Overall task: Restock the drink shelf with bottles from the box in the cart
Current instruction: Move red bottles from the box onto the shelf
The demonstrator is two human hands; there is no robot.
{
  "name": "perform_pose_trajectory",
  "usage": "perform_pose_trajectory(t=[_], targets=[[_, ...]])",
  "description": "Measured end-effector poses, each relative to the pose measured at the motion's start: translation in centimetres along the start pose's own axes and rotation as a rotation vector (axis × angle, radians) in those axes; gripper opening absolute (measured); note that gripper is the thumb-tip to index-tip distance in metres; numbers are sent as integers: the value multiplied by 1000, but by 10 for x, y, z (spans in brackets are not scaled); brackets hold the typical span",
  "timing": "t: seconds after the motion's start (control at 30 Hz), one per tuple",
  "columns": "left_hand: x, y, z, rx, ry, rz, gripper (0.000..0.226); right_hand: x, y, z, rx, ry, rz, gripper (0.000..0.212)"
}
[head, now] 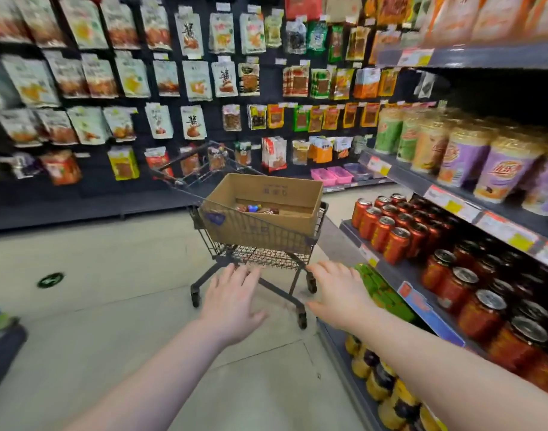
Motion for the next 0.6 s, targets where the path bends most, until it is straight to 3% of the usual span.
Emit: perform_pose_trajectory(t=[0.3,0.6], targets=[[-86,-60,15,-51,-103,-155,80,-58,-127,32,-21,-88,-182,62],[-133,-197,22,-130,-113,-185,79,-34,-275,42,-51,-128,-191,63]])
Point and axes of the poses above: each hand's wrist, its own y-axis away from the middle knuckle, its own z-axis out of the palm, x = y × z, the point moved 3 cm from there along -y, towards the middle knuckle, and after that the axes turned 13 degrees about z, right-handed, at the moved point
